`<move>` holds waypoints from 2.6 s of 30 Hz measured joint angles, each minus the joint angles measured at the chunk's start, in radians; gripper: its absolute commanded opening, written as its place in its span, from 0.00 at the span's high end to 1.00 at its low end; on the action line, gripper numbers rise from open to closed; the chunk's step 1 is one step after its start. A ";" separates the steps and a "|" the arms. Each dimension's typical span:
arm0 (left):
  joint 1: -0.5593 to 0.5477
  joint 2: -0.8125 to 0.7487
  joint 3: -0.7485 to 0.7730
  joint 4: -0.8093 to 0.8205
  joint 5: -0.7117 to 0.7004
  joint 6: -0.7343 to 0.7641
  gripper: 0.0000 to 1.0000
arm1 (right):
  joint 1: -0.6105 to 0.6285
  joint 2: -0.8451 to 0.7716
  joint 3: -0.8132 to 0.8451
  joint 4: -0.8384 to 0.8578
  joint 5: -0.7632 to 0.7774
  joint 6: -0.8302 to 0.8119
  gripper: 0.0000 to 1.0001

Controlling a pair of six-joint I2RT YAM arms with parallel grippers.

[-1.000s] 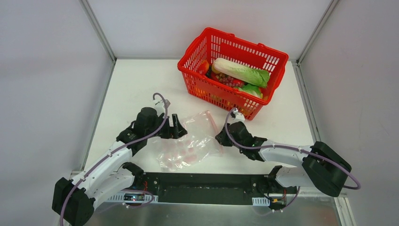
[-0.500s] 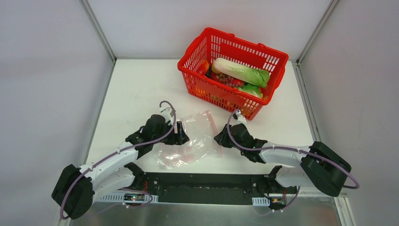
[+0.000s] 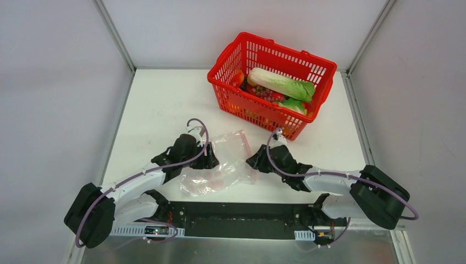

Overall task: Place the food in the zip-top bag and seal the zipper
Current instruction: Open the zipper of the food storage bag at the center of the board.

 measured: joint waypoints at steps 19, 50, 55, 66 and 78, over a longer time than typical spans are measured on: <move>0.000 0.061 0.011 0.034 0.012 0.000 0.34 | -0.016 -0.040 -0.114 0.261 -0.116 0.018 1.00; -0.216 0.386 0.515 -0.319 -0.154 -0.104 0.49 | 0.245 -0.076 -0.024 0.216 0.073 -0.365 1.00; -0.217 0.392 0.523 -0.323 -0.153 -0.106 0.79 | 0.256 -0.076 -0.024 0.216 0.092 -0.385 1.00; -0.222 0.403 0.522 -0.316 -0.148 -0.100 1.00 | 0.261 -0.076 -0.024 0.216 0.097 -0.389 0.83; -0.222 0.285 0.432 -0.274 -0.093 -0.039 1.00 | 0.183 -0.192 0.025 0.024 0.225 -0.199 0.41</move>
